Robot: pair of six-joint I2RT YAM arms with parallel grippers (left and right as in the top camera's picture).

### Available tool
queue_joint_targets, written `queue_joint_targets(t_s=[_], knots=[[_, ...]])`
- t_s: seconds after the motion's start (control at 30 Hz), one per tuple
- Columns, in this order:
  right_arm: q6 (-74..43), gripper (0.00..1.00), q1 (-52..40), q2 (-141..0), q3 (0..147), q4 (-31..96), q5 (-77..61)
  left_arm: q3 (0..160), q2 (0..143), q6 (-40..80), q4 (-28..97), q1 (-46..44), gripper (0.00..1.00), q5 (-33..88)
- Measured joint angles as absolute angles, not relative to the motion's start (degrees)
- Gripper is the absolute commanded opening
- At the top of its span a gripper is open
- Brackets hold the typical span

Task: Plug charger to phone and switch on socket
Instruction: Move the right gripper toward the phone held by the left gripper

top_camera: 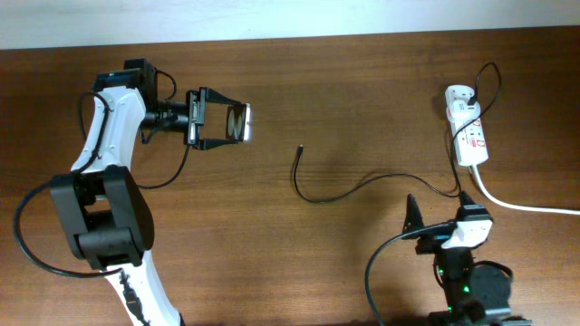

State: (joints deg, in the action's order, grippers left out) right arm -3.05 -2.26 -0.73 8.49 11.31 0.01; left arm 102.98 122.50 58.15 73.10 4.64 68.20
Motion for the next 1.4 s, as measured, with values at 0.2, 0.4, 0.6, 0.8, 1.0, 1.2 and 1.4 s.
queue_joint_targets(t_s=[0.2,0.4,0.6,0.8,1.0,1.2,1.4], knots=[[-3.01,0.99,-2.26,-1.08,27.22,26.61,0.03,102.98,122.50,58.15,73.08,4.64,0.19,68.20],[-3.05,0.99,-2.26,-13.98,44.62,34.72,0.05,102.98,122.50,58.15,73.10,4.64,0.19,68.18],[-3.03,0.99,-2.26,-35.55,65.95,50.04,-0.05,102.98,122.50,58.17,73.12,4.64,0.19,68.20],[-3.05,0.99,-2.26,-56.71,79.72,60.38,-8.56,103.00,122.50,58.17,73.10,4.64,0.19,68.20],[-3.03,0.99,-2.26,-70.54,79.83,62.87,-20.12,102.98,122.50,58.17,73.08,4.64,0.19,68.18],[-3.05,0.99,-2.26,-75.96,79.83,63.02,-25.45,102.98,122.50,58.17,73.08,4.64,0.19,68.16],[-3.09,0.99,-2.26,-76.14,79.83,63.02,-25.65,102.98,122.50,58.17,73.08,4.54,0.19,67.51]])
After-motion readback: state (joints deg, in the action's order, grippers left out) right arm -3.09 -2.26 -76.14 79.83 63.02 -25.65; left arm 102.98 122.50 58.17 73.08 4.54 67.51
